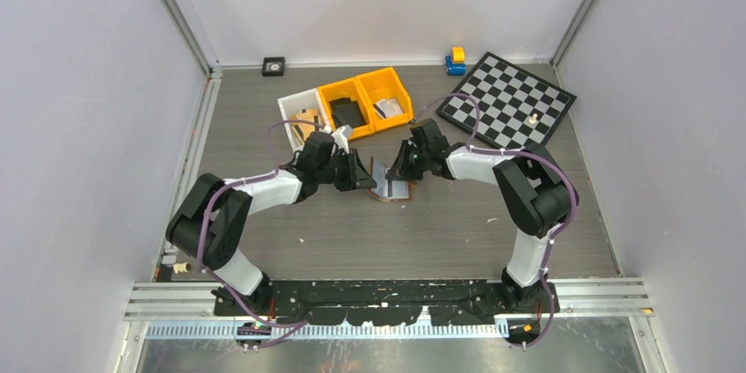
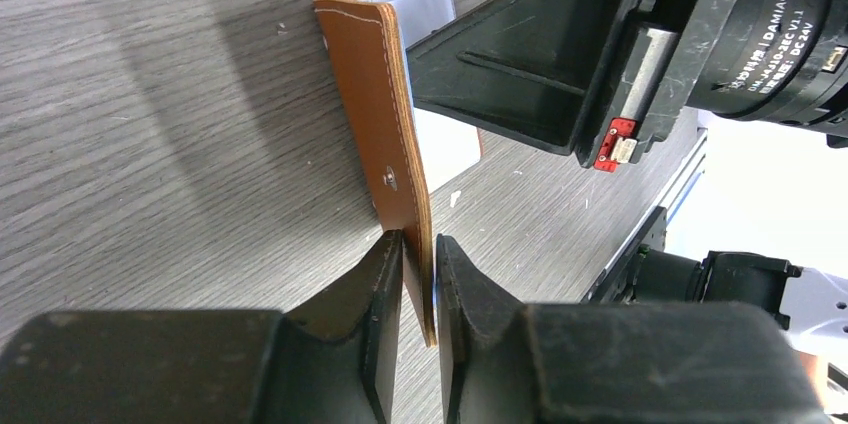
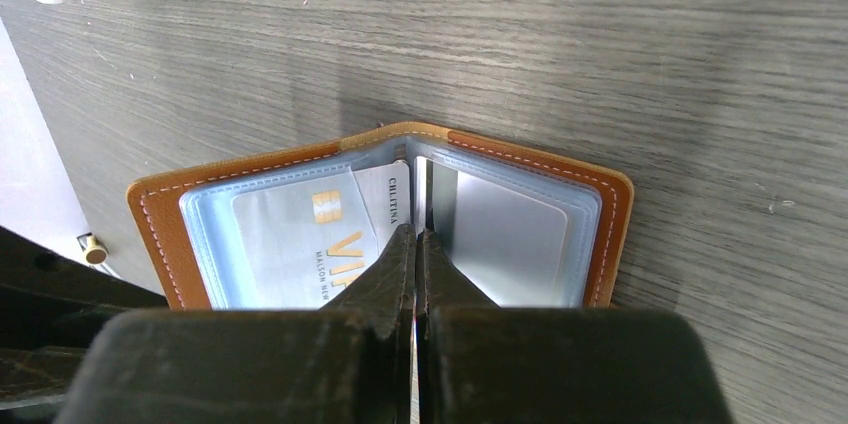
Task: Take the credit cards out of the card holder
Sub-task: Remove the credit card from the card holder.
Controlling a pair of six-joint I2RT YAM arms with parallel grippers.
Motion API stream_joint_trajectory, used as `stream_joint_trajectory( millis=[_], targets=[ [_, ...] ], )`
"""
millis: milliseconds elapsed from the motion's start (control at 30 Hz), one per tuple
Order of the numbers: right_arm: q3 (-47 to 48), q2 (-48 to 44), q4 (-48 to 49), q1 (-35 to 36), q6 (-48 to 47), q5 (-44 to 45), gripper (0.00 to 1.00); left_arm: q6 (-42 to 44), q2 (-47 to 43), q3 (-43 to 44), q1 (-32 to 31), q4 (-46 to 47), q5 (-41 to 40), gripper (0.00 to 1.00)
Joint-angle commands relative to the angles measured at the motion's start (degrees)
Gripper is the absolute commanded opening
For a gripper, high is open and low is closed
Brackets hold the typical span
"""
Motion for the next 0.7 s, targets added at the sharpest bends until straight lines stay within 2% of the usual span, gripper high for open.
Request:
stream_joint_trajectory(
  millis=[0, 367, 667],
  targets=[
    [0.3, 1.4, -2.1, 0.3, -0.3, 0.4, 0.0, -0.7, 0.7, 1.8, 0.3, 3.0, 1.8, 0.22],
    [0.3, 1.6, -1.9, 0.3, -0.1, 0.0, 0.01, -1.7, -0.7, 0.2, 0.2, 7.8, 4.2, 0.27],
    [0.2, 1.4, -1.9, 0.4, -0.1, 0.0, 0.01, -2.3, 2.8, 1.6, 0.3, 7.7, 5.9, 0.2]
  ],
)
